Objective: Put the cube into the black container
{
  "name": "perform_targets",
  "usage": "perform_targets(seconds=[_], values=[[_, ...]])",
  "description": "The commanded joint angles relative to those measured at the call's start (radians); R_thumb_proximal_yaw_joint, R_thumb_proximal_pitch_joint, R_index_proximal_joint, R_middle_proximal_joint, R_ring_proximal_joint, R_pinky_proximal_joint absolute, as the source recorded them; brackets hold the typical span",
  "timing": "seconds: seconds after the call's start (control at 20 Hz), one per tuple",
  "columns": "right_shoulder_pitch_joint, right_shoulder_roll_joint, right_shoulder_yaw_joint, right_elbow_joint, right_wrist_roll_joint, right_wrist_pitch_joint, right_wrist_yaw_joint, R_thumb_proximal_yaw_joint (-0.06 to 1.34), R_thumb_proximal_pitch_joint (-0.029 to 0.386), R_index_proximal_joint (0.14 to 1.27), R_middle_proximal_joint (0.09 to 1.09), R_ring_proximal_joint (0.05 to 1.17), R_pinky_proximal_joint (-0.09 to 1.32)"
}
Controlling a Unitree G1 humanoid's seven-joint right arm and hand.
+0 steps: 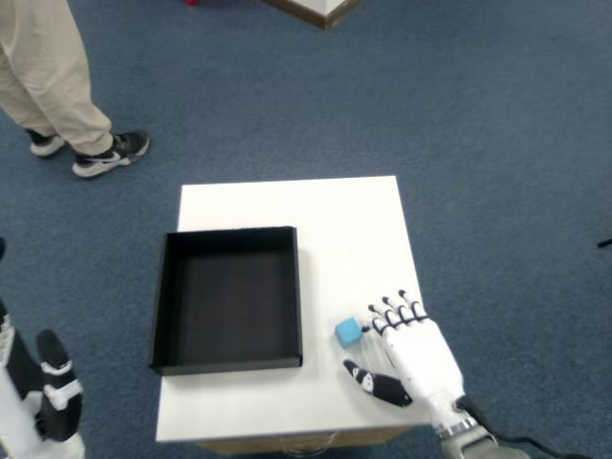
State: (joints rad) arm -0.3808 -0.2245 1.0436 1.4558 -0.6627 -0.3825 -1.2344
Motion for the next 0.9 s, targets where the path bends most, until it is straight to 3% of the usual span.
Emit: perform_targets(seconds=[0.05, 0.9], values=[[-0.035, -0.013, -0.019, 0.000, 0.020, 0.006, -0.021, 0.51, 0.016, 0.67, 0.33, 0.28, 0.14], [-0.029, 0.028, -0.049, -0.002, 0.044, 0.088, 0.061, 0.40, -0.017, 0.58, 0.29, 0.26, 0.10]])
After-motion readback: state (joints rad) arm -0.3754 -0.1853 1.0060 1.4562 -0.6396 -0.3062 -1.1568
